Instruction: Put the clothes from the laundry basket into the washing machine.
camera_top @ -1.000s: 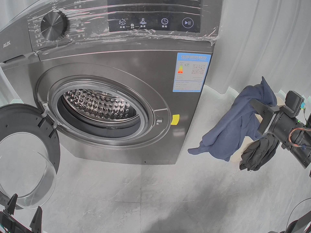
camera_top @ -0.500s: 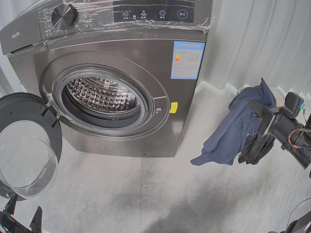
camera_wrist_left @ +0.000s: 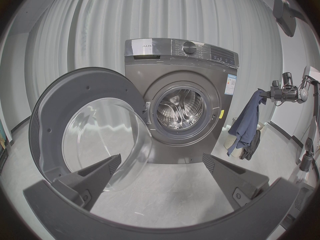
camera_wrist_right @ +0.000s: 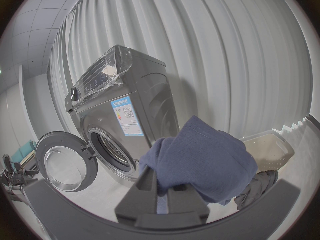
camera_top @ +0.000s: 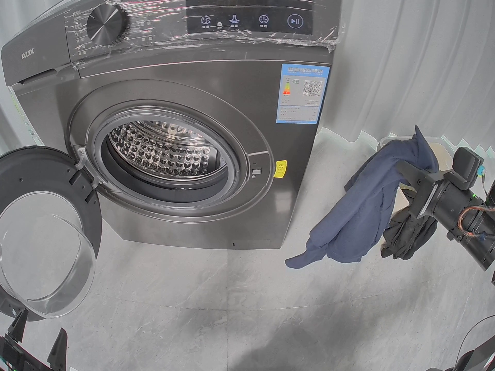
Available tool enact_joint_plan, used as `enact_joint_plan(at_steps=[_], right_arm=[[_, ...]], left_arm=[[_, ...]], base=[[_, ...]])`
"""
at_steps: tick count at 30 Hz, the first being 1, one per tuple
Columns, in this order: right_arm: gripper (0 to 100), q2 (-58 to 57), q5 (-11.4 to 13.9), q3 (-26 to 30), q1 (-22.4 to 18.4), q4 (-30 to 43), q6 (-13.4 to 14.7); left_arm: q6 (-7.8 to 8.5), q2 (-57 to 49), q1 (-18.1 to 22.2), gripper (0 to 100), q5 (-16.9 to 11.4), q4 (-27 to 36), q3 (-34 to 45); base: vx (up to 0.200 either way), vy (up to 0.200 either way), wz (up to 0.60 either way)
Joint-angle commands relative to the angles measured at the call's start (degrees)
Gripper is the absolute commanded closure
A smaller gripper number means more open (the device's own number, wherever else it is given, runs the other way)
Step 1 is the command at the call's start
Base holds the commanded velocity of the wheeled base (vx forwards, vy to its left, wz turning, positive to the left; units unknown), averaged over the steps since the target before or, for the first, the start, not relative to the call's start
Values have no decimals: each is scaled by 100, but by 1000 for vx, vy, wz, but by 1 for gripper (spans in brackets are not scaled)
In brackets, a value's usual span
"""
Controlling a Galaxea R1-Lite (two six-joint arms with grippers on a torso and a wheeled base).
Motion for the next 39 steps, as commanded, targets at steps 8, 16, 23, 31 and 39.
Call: enact_joint_plan(at_steps=[8,16,23,31,39], right_arm=[[100,9,18,55,103,-2,8],[100,18,80,125,164,-20,8],[100,18,80,125,191,-37,8],[100,18,97,134,191,-37,25],[100,27,97,143,191,-37,25]], left_arm=[[7,-95,3,0,0,0,84],[-2,-95,3,0,0,0,92],[-2,-68,-14,0,0,0,92],[-2,-68,-14,0,0,0,92],[-2,-68,-14,0,0,0,84]], base=[[0,175,0],[0,0,0],[-114,0,0],[-200,0,0],[0,0,0]])
